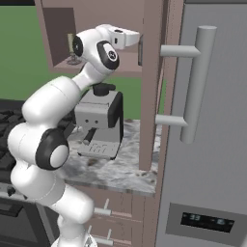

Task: Get the candle and the liquor from the cabinet and move them to the dining counter.

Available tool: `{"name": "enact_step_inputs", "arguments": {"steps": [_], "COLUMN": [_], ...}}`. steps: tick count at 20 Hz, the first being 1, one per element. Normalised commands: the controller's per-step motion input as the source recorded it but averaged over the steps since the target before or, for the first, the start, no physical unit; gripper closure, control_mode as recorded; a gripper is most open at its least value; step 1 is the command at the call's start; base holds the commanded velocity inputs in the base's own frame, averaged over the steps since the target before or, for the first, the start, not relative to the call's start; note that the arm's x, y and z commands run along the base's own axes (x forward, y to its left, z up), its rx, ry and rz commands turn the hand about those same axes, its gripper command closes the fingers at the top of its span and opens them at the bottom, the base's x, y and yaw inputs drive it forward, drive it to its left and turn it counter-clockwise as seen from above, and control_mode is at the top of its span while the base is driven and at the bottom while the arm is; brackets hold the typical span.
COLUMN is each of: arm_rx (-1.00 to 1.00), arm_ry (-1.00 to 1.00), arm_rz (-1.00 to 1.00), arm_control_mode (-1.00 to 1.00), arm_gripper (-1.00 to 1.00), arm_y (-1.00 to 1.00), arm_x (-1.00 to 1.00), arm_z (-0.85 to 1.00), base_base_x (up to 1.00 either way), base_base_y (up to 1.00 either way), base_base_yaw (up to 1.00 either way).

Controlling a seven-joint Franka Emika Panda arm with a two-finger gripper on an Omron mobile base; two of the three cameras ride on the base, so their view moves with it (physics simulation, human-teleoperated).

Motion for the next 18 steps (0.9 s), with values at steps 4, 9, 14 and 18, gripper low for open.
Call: {"name": "enact_step_inputs", "arguments": {"steps": [4,9,14,18], "arm_rx": [0.0,0.0,0.0,0.0], "arm_ry": [0.0,0.0,0.0,0.0], "arm_rz": [-0.05,-0.01,0.0,0.0], "arm_control_mode": [-1.0,-1.0,-1.0,-1.0], "arm_gripper": [-1.0,-1.0,-1.0,-1.0], "arm_y": [-0.03,-0.06,-0.06,-0.08], "arm_x": [0.21,0.17,0.17,0.18], "arm_z": [0.0,0.0,0.0,0.04], "base_base_x": [0.0,0.0,0.0,0.0], "base_base_y": [0.0,0.0,0.0,0.0], "base_base_yaw": [0.0,0.0,0.0,0.0]}}
